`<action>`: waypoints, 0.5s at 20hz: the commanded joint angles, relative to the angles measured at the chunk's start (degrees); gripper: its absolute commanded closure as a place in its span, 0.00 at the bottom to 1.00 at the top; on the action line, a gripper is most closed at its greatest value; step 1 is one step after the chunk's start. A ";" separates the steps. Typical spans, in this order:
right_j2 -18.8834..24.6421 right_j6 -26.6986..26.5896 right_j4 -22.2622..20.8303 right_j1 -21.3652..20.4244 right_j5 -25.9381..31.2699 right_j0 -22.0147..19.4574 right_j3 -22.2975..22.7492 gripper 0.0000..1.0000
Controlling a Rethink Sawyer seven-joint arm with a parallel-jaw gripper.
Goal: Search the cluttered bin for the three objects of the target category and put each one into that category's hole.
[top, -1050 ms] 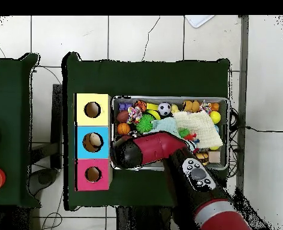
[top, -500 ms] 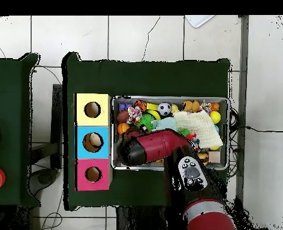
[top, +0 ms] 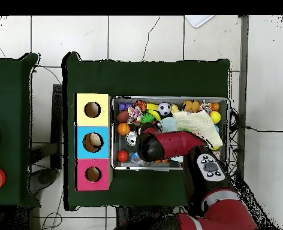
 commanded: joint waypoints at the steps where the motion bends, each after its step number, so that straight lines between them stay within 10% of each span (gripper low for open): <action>1: 5.52 9.18 3.61 5.75 -1.12 -2.62 -2.85 0.00; 10: 7.82 8.87 10.56 -3.36 8.34 -2.67 5.93 0.00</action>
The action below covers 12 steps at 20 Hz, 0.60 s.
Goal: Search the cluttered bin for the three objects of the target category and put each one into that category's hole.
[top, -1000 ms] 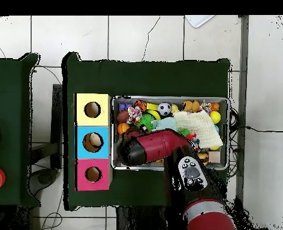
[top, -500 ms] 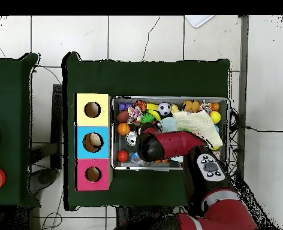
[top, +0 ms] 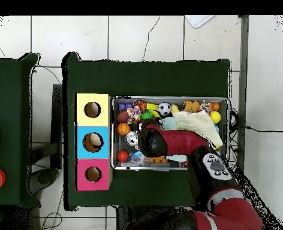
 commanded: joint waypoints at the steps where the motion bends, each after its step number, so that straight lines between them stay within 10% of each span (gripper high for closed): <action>1: 5.23 8.86 6.27 -5.57 10.97 0.15 6.89 0.00; 7: 2.92 7.23 9.46 -12.01 18.86 2.81 8.97 0.00; 12: 4.08 7.53 8.52 -7.38 12.22 1.53 7.75 0.00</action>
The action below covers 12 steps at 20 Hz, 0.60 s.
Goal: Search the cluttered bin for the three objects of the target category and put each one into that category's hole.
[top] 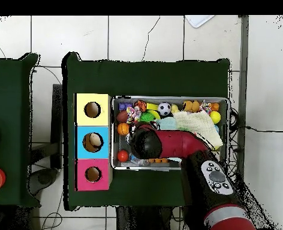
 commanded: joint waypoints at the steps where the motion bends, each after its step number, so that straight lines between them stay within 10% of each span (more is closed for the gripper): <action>1: 4.10 7.57 1.98 2.67 0.00 -1.05 2.25 0.00; 12: 3.96 8.63 1.47 8.22 -7.29 -0.50 -0.88 0.00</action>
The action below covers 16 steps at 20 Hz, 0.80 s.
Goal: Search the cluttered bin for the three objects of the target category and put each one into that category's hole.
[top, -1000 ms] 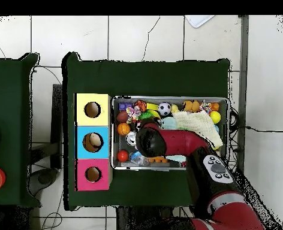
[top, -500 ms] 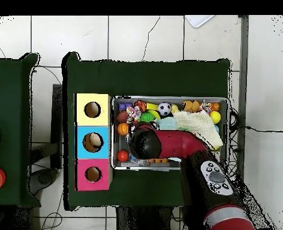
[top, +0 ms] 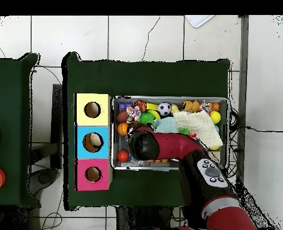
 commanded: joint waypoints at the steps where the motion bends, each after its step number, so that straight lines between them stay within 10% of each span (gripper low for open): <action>1: 3.98 8.73 1.87 3.77 -1.84 -0.24 -1.04 0.00; 16: 6.28 8.89 2.35 1.37 -5.33 0.82 -1.14 0.00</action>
